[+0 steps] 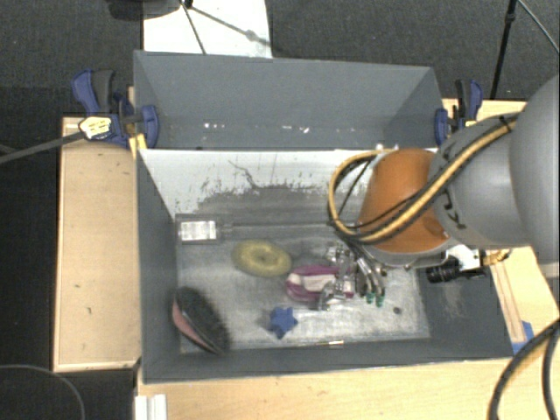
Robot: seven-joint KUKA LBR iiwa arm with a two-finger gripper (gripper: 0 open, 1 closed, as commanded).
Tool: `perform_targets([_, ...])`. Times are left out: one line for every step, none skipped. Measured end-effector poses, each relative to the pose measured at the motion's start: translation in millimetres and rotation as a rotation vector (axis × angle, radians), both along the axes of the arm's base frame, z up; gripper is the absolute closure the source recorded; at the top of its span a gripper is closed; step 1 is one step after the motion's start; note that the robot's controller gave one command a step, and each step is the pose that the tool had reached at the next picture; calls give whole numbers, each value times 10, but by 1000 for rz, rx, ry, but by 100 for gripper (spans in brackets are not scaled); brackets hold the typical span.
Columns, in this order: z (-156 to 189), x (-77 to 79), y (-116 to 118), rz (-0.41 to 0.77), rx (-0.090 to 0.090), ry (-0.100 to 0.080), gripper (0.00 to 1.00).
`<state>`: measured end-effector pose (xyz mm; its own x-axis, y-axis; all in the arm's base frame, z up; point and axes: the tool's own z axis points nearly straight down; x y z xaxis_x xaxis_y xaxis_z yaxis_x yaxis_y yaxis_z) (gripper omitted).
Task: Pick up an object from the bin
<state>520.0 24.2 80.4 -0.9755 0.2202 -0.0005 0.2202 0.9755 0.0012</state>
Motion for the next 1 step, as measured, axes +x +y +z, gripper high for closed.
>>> perform_targets([1380,-56,168,250,-1,-7,100])
